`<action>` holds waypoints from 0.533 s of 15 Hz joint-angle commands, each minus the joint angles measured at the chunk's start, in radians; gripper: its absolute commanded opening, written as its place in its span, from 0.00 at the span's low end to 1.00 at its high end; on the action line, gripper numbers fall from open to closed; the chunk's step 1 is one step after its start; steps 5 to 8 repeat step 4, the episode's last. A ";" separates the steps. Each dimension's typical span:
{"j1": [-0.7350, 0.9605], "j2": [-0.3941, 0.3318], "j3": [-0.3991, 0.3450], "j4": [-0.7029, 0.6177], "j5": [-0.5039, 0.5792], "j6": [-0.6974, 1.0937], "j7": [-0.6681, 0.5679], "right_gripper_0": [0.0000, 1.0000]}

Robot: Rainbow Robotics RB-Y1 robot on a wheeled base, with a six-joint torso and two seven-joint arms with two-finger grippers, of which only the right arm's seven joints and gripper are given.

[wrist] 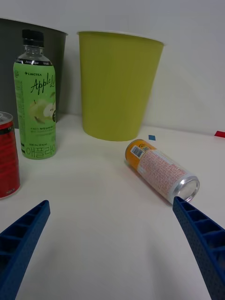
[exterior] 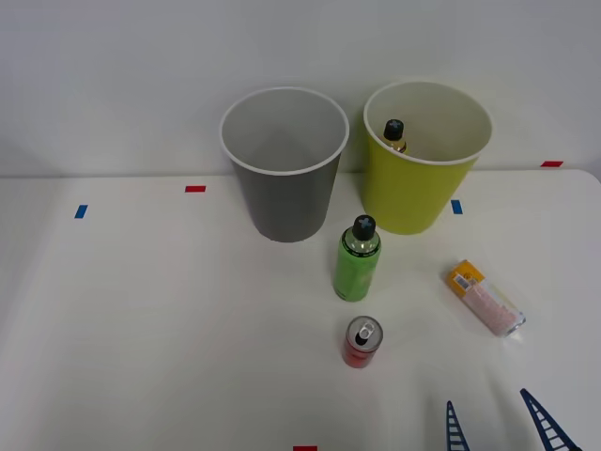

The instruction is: Put cans in the gray bin, plastic bottles in the light green bin

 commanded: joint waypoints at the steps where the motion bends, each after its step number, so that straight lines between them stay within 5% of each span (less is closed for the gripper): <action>1: 0.000 0.000 0.000 0.000 0.000 0.000 0.000 0.90; 8: 0.000 0.000 0.000 0.000 0.000 0.000 0.000 0.90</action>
